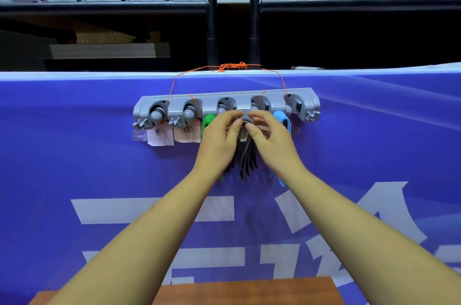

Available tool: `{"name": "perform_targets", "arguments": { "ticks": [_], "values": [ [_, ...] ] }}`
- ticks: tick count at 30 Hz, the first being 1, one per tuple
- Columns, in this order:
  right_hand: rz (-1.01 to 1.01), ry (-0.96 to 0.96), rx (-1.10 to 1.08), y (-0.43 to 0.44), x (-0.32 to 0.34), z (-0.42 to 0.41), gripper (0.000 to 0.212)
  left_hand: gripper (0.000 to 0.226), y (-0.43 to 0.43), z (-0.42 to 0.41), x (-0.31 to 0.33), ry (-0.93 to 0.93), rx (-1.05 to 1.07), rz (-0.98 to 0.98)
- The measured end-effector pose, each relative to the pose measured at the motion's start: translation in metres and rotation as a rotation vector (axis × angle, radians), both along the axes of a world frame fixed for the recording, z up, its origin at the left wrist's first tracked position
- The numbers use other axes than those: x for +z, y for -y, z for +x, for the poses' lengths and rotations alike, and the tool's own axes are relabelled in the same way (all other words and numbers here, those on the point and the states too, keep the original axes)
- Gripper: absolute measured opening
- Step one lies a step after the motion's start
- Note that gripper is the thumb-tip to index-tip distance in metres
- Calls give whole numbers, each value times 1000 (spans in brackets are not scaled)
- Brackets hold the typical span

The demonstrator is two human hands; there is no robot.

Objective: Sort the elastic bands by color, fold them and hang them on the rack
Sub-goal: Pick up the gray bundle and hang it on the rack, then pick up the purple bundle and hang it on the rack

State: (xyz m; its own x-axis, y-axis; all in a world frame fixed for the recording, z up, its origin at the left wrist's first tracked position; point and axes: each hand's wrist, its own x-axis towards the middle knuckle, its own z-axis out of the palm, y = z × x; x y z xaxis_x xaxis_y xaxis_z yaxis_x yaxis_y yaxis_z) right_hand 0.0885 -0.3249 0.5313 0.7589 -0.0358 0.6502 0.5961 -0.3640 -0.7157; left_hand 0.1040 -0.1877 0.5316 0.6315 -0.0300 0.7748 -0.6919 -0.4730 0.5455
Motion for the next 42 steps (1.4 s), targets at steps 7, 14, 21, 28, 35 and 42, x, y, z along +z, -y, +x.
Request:
{"name": "perform_targets", "arguments": {
  "ticks": [7,14,21,28,35,42],
  "values": [
    [8,145,-180,-7,1,0,19,26,1,2,-7,46,-2,-22],
    [-147,111,-218,-4,-13,0,19,29,2,3,-10,47,-6,22],
    [-190,19,-192,-2,-16,-20,34,40,-7,-9,-14,-72,-55,73],
    [-270,-157,-345,9,-85,-60,40,20,-46,-46,-66,-217,-79,-35],
    [-447,-504,-319,-8,-205,-87,48,13,-93,-79,-193,-583,71,101],
    [-500,-730,-192,-53,-326,-132,45,8,-153,-146,-332,-912,143,286]
  ]
}}
